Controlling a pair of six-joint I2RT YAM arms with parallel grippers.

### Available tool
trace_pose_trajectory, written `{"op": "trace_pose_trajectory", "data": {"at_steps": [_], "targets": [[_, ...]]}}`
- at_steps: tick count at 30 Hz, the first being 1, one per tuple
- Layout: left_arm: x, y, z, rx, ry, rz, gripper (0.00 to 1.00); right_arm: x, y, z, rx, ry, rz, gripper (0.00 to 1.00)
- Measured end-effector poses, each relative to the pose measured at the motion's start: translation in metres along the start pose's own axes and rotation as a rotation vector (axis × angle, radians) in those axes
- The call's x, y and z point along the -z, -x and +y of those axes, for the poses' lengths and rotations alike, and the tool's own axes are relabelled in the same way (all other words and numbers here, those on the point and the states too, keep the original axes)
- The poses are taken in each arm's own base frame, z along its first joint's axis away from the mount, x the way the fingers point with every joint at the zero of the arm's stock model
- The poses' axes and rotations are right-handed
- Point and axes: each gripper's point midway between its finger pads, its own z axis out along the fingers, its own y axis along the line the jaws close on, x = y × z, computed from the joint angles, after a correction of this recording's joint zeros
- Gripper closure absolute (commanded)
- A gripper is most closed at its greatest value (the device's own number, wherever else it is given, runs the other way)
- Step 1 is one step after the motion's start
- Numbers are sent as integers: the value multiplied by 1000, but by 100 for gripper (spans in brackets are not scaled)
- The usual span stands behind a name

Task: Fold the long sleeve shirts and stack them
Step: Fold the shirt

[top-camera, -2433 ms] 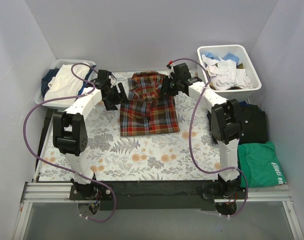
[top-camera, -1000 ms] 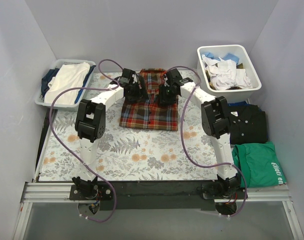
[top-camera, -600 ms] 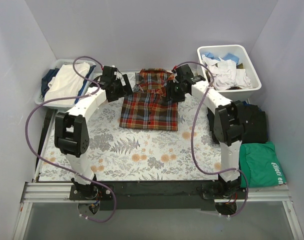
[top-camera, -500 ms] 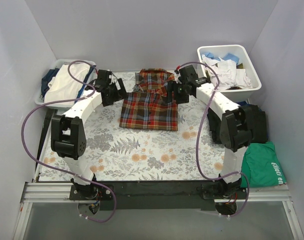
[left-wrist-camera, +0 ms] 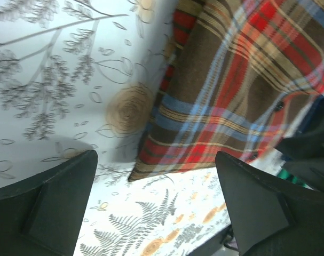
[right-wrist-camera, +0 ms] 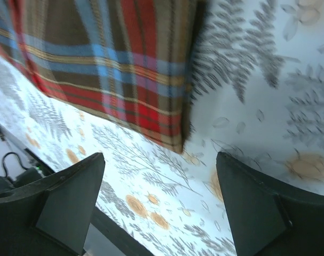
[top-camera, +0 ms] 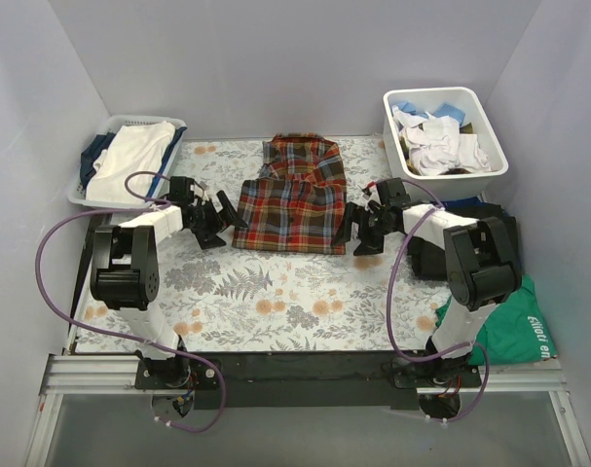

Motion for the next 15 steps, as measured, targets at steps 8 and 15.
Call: {"op": "trace_pose_trajectory", "data": {"at_steps": [8, 15], "targets": [[-4, -9, -13, 9, -105, 29, 13, -17, 18, 21, -10, 141, -49, 17], [-7, -16, -12, 26, -122, 53, 38, -25, 19, 24, -47, 184, -36, 39]]}}
